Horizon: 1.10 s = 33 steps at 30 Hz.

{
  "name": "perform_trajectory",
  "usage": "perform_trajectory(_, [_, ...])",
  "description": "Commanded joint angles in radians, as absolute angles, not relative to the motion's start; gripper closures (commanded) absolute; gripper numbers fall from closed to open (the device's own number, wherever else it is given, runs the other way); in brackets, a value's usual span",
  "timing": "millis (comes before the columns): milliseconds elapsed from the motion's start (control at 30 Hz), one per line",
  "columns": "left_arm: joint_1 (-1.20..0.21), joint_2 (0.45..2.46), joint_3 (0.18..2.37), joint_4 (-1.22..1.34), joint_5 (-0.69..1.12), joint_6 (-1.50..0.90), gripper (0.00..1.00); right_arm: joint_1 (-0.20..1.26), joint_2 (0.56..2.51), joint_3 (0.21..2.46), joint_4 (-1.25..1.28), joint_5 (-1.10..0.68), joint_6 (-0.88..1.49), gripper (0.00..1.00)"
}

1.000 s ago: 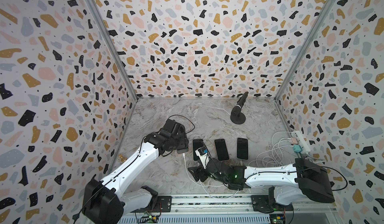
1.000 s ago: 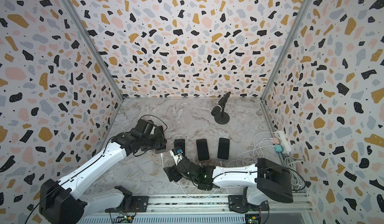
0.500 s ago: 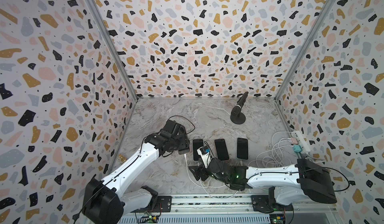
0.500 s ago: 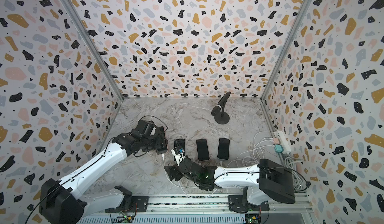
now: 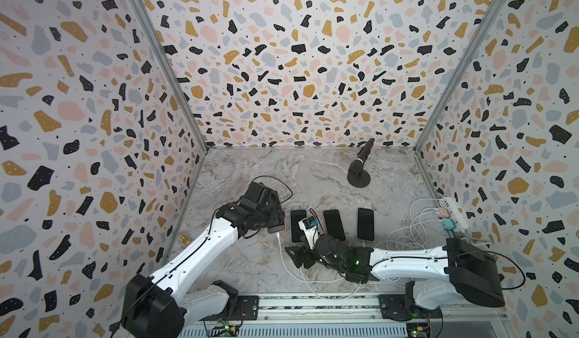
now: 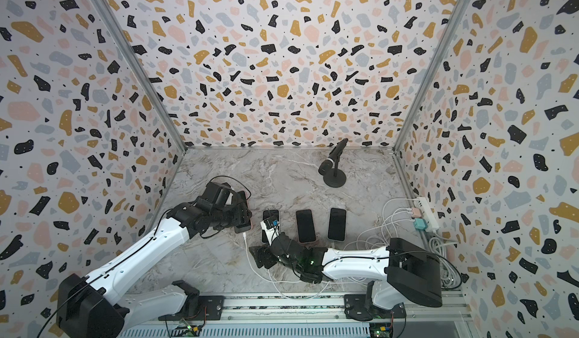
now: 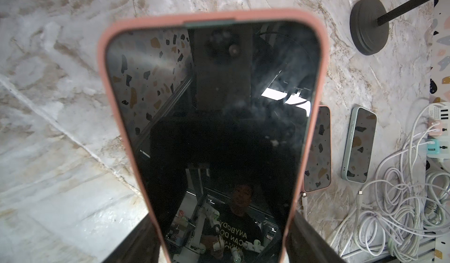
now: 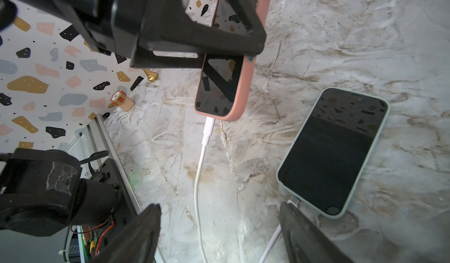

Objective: Unplug the charging cable from the phone
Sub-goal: Remove the charging cable from the phone.

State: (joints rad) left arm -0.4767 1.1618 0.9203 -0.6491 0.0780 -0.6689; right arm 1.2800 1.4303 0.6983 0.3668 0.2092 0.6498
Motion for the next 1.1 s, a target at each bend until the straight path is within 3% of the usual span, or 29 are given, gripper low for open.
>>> perform_trajectory(0, [-0.468, 1.142, 0.918, -0.589, 0.088, -0.669, 0.95, 1.281, 1.448, 0.768, 0.335, 0.183, 0.617, 0.19])
perform_trajectory(200, [-0.453, 1.12, 0.92, -0.586, 0.091, -0.669, 0.94, 1.281, 1.478, 0.78, 0.351, 0.143, 0.627, 0.2])
perform_trajectory(500, [-0.452, 1.125, 0.914, -0.579, 0.107, -0.67, 0.95, 1.281, 1.56, 0.787, 0.473, 0.103, 0.649, 0.3])
perform_trajectory(1067, [-0.452, 1.108, 0.907, -0.572, 0.12, -0.675, 0.95, 1.28, 1.625, 0.806, 0.501, 0.09, 0.672, 0.57])
